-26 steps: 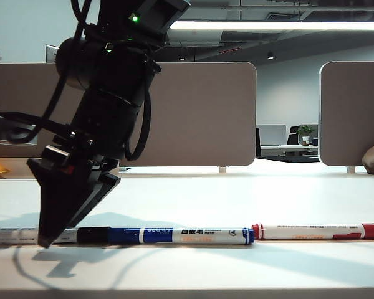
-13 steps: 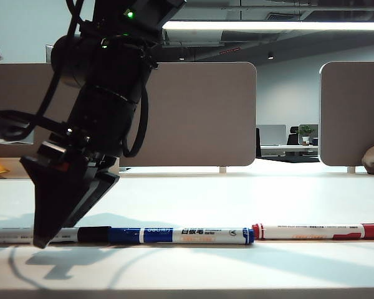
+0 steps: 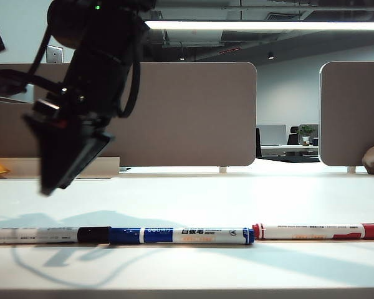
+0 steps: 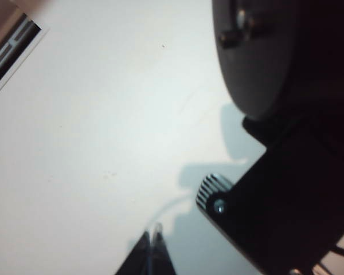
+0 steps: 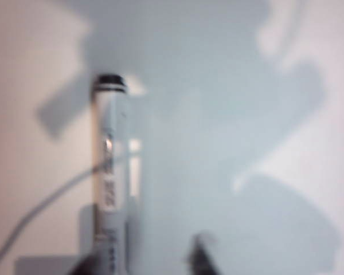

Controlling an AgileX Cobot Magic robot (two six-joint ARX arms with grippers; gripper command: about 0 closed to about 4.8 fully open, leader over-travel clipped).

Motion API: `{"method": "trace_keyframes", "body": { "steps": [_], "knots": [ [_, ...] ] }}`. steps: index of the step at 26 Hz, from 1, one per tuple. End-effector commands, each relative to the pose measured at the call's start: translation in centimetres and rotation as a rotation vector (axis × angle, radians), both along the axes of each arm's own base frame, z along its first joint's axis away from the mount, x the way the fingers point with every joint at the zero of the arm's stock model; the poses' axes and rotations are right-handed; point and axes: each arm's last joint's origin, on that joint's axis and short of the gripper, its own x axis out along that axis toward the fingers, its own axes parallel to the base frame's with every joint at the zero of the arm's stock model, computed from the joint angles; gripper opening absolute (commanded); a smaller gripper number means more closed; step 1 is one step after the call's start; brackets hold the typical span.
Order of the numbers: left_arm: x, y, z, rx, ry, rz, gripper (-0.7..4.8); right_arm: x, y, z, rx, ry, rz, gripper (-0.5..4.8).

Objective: Pick up the markers one by one and line them up horizontally in a straight line on the table.

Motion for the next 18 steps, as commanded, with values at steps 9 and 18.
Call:
{"method": "trace_keyframes", "body": {
  "steps": [9, 18],
  "knots": [
    [-0.9, 0.9, 1.4, -0.108, -0.083, 0.140, -0.06, 2.4, -5.2, 6.8, 0.051, -0.149, -0.148, -0.02],
    [-2.4, 1.9, 3.4, -0.278, -0.213, 0.217, -0.06, 4.3, -12.1, 14.5, 0.306, -0.223, -0.325, -0.03]
  ]
}}
